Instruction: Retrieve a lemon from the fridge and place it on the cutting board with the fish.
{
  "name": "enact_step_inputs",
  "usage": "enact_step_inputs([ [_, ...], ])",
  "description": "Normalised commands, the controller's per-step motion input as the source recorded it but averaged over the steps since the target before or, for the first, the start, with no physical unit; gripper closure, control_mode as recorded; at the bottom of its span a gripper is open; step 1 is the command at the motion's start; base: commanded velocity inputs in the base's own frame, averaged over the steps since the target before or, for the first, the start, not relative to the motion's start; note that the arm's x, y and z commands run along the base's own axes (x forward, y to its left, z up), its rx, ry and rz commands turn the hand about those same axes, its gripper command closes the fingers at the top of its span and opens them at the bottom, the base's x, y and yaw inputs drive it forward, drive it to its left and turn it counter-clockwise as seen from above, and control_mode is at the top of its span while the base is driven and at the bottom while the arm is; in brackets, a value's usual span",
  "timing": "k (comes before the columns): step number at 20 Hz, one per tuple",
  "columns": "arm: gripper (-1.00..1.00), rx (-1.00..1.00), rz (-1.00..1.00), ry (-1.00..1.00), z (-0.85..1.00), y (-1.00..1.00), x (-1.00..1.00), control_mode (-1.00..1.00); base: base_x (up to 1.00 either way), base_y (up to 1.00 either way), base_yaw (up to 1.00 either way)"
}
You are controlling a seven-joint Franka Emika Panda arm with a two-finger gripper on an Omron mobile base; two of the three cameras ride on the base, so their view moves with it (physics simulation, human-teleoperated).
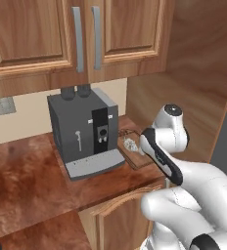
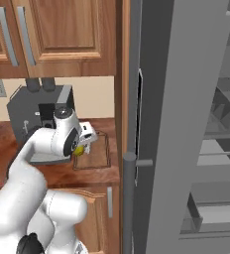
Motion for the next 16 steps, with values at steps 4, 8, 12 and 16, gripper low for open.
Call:
enact_step_inputs([
  [4, 1.00, -0.04, 0.00, 0.22, -0.23, 0.00, 0.37, -1.00, 0.00, 0.00, 0.00],
  [8, 1.00, -0.05, 0.00, 0.07, -0.28, 0.00, 0.24, -1.00, 0.00, 0.00, 0.00],
  [12, 1.00, -0.07, 0.00, 0.00, -0.30, 0.00, 0.13, -1.00, 0.00, 0.00, 0.00],
  [16, 1.00, -0.08, 0.00, 0.00, -0.35, 0.00, 0.05, -1.00, 0.00, 0.00, 0.00],
])
